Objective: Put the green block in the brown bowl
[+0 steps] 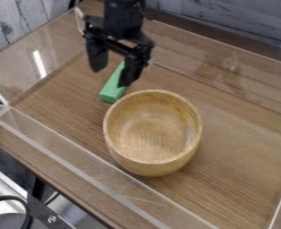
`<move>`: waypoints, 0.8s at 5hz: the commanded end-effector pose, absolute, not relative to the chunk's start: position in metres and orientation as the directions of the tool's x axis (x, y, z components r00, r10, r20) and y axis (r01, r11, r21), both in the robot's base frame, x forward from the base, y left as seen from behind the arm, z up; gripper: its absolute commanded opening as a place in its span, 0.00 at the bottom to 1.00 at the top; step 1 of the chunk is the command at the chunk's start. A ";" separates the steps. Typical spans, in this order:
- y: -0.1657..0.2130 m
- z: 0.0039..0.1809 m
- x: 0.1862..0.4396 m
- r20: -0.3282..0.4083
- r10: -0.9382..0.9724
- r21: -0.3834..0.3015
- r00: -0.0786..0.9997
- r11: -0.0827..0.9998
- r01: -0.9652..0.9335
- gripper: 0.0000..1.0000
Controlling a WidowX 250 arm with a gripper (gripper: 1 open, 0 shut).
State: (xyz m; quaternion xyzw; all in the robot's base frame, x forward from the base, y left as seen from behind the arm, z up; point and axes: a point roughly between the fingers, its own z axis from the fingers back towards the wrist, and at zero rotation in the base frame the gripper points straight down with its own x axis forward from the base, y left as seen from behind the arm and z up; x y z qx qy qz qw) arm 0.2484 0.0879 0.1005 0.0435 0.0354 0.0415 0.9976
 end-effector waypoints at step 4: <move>0.094 0.072 0.276 0.004 -0.048 0.002 0.999 0.999 0.048 1.00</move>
